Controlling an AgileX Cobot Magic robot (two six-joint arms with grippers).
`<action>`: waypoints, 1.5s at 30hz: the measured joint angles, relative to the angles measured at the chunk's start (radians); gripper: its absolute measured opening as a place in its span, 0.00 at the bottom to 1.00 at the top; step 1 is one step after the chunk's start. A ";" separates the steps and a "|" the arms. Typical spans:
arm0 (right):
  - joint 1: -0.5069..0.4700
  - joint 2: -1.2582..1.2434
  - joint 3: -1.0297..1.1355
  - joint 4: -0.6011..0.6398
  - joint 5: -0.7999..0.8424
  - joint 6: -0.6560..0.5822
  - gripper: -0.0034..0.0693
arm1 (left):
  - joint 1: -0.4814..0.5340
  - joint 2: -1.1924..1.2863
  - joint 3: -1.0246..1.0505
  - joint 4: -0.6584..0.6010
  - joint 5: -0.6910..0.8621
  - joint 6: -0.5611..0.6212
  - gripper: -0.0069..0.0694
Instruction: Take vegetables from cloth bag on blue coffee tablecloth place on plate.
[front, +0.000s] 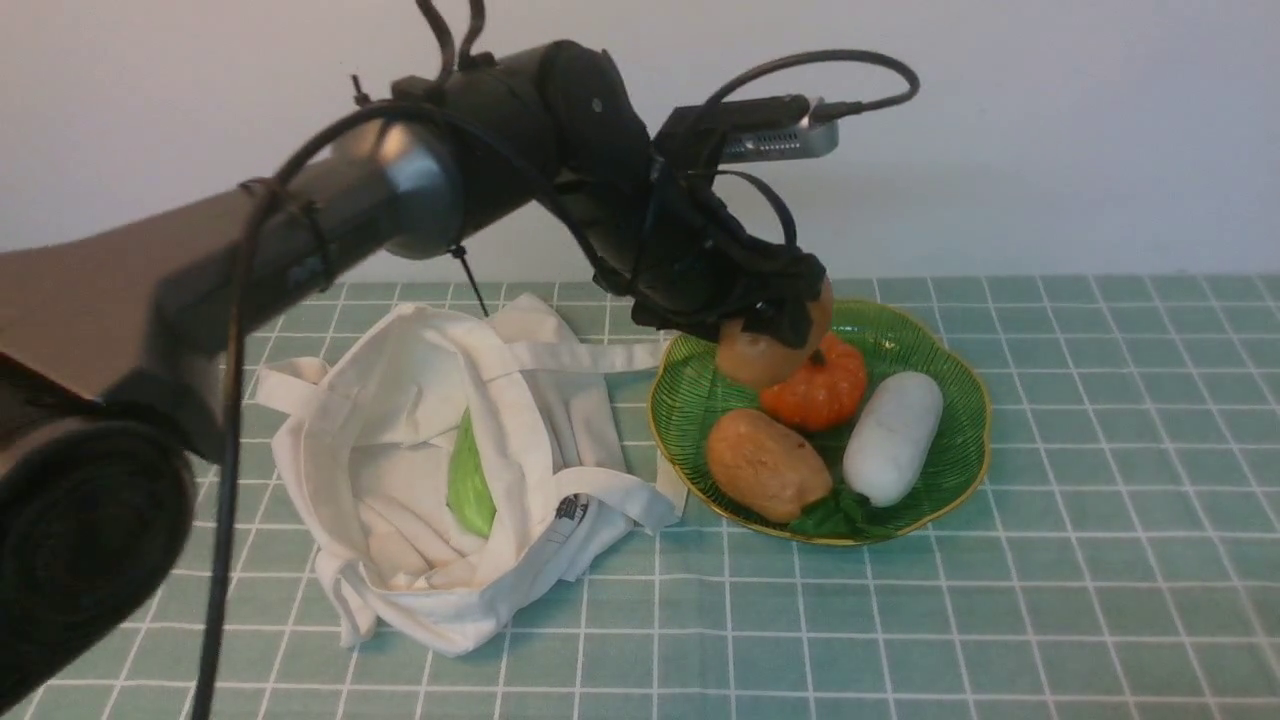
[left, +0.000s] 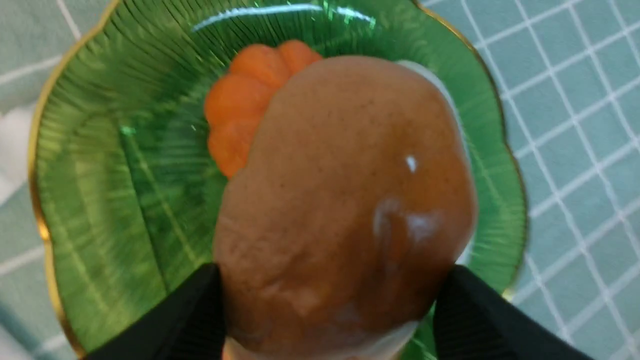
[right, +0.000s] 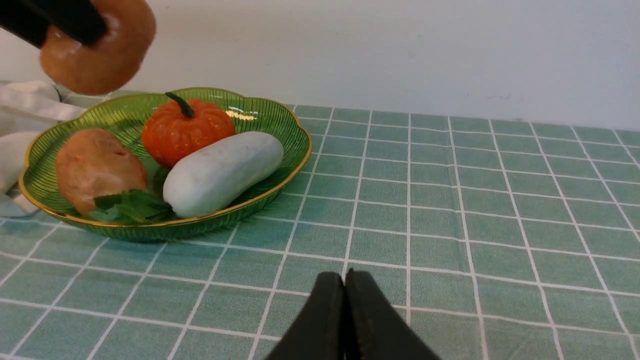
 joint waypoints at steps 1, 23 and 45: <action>0.000 0.000 0.000 0.000 0.000 0.000 0.03 | 0.000 0.014 -0.008 0.013 -0.005 -0.001 0.72; 0.000 0.000 0.000 0.000 0.000 0.000 0.03 | 0.008 0.107 -0.163 0.128 0.077 -0.002 0.98; 0.000 0.000 0.000 0.000 0.000 0.000 0.03 | 0.078 -0.674 0.256 0.437 0.425 -0.022 0.08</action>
